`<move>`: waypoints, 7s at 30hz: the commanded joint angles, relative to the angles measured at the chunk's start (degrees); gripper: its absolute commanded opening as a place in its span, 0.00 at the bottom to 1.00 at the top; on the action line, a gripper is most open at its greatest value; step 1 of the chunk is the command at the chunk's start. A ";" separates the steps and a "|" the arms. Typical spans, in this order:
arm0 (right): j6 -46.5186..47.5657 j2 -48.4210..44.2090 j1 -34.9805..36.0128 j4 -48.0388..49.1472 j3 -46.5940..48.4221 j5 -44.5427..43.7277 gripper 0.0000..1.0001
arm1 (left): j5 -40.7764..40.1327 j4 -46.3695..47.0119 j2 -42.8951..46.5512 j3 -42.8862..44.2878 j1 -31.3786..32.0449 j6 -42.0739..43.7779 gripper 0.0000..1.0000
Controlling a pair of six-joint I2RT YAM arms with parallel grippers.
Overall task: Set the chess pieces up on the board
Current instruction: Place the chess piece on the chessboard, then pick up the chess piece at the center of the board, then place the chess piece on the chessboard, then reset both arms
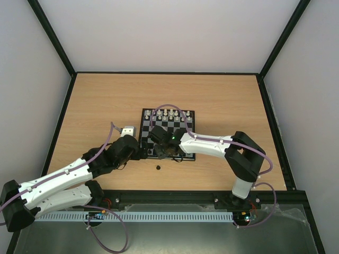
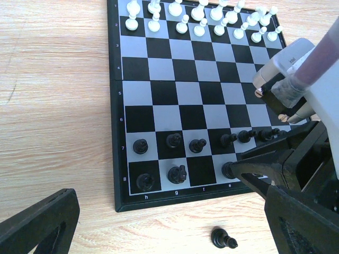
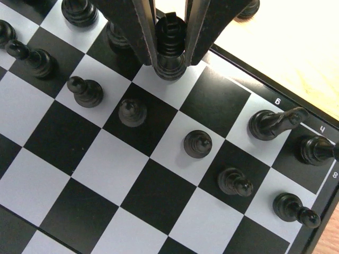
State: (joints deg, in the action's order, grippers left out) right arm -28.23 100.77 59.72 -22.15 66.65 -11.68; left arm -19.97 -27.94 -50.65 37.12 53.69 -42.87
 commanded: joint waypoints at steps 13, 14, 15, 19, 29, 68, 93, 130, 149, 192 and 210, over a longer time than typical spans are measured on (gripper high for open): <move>0.70 -1.87 -0.69 -0.92 0.39 1.21 0.31 | 0.27 -0.40 0.32 -0.05 -0.14 0.12 0.99; 0.65 -2.75 -0.74 -0.96 0.11 1.47 0.32 | 0.41 -0.50 0.20 0.04 -0.16 0.11 0.99; 0.55 -3.97 -0.67 -1.13 -0.12 1.62 0.34 | 0.54 -0.59 0.06 0.17 -0.17 0.03 0.99; -0.12 -10.05 -0.67 -2.17 -2.67 0.84 0.45 | 2.39 -0.63 -1.12 0.90 -0.09 0.51 0.99; -3.38 -27.37 -0.72 -5.19 -10.82 -4.65 0.98 | 2.93 -0.15 -8.30 0.99 7.26 -3.32 0.99; -5.43 -38.86 -0.66 -4.01 -19.18 -6.57 0.99 | 1.37 3.75 -25.51 2.84 16.67 -8.82 0.76; -5.16 -39.36 -0.70 -3.21 -21.33 -6.69 0.99 | 4.81 9.14 -33.12 4.56 14.16 -5.21 0.35; -4.80 -39.36 -0.72 -2.38 -22.05 -6.79 1.00 | 2.70 5.18 -33.70 13.03 2.87 4.28 0.14; -4.87 -38.90 -0.67 -2.43 -22.14 -6.89 1.00 | 4.10 8.87 -36.45 9.75 1.72 4.11 0.16; 1.08 -41.53 -17.72 20.13 -26.89 -19.02 0.99 | -20.87 14.35 -2.95 5.06 0.44 4.04 0.99; 4.56 -44.76 -50.41 45.53 -43.28 -18.29 0.99 | -4.07 39.91 7.94 -8.74 -32.18 23.73 0.99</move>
State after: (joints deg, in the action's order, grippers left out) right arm -26.35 54.92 10.33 12.12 28.10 -28.34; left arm -30.74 3.36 -42.37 30.81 27.11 -25.21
